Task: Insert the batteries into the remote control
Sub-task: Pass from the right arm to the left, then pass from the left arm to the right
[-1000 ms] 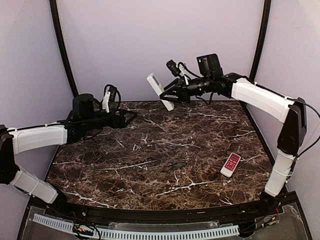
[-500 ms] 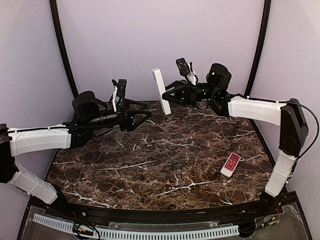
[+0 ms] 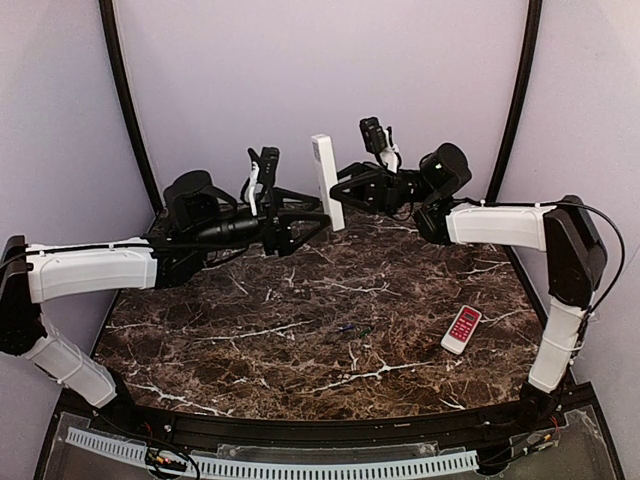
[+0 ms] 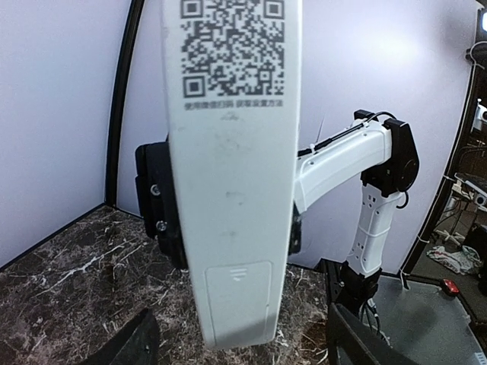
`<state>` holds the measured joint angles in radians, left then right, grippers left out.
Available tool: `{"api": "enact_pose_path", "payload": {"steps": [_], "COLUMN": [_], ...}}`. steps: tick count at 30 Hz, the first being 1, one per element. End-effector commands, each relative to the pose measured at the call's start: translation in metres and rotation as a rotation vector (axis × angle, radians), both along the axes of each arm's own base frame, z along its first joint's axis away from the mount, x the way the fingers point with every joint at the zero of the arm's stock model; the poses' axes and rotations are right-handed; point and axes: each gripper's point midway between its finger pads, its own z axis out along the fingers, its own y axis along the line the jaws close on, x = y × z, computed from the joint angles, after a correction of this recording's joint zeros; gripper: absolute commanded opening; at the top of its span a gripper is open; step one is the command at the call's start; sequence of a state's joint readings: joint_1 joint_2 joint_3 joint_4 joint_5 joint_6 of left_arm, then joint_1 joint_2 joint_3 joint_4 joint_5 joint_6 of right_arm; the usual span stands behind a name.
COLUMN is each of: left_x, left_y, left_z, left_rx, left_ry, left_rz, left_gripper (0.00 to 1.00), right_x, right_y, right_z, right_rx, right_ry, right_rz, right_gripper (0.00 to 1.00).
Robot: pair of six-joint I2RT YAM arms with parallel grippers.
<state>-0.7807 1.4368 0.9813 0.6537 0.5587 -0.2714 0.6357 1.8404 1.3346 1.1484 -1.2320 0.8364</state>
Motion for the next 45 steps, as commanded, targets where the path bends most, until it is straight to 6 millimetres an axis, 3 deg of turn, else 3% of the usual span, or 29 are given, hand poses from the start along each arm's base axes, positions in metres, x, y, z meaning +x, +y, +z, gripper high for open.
{"api": "enact_pose_path", "payload": {"steps": [1, 9, 21, 25, 28, 33, 40, 43, 45], "left_x": [-0.003, 0.01, 0.014, 0.013, 0.013, 0.017, 0.032, 0.041, 0.045], "left_y": [-0.012, -0.022, -0.024, -0.023, -0.021, -0.019, -0.001, 0.007, 0.011], "left_z": [0.004, 0.0, 0.008, 0.009, 0.01, 0.001, -0.021, -0.027, -0.035], "left_rx": [0.04, 0.046, -0.001, -0.009, -0.012, 0.028, 0.15, 0.192, 0.247], "left_ry": [-0.052, -0.027, -0.029, -0.03, -0.034, -0.035, -0.04, -0.029, -0.041], "left_rz": [0.003, 0.03, 0.043, 0.041, 0.048, 0.078, 0.213, 0.253, 0.275], "left_gripper": [0.75, 0.66, 0.46, 0.3, 0.22, 0.1, 0.04, 0.03, 0.03], "right_x": [-0.003, -0.004, -0.003, -0.002, 0.0, 0.014, 0.057, 0.063, 0.061], "right_y": [-0.002, -0.001, 0.0, 0.0, -0.001, -0.014, -0.041, -0.053, -0.062], "right_z": [0.007, 0.004, -0.004, -0.005, -0.005, -0.004, -0.015, -0.019, -0.013], "right_rx": [0.043, 0.052, 0.04, 0.036, 0.026, 0.004, -0.146, -0.235, -0.25], "right_ry": [-0.012, 0.005, 0.018, 0.025, 0.035, 0.058, 0.018, -0.047, -0.078], "right_rz": [-0.008, 0.001, -0.001, -0.004, -0.009, -0.081, -0.407, -0.538, -0.576], "right_gripper": [0.06, 0.07, 0.09, 0.11, 0.23, 0.61, 0.81, 0.97, 0.99]}}
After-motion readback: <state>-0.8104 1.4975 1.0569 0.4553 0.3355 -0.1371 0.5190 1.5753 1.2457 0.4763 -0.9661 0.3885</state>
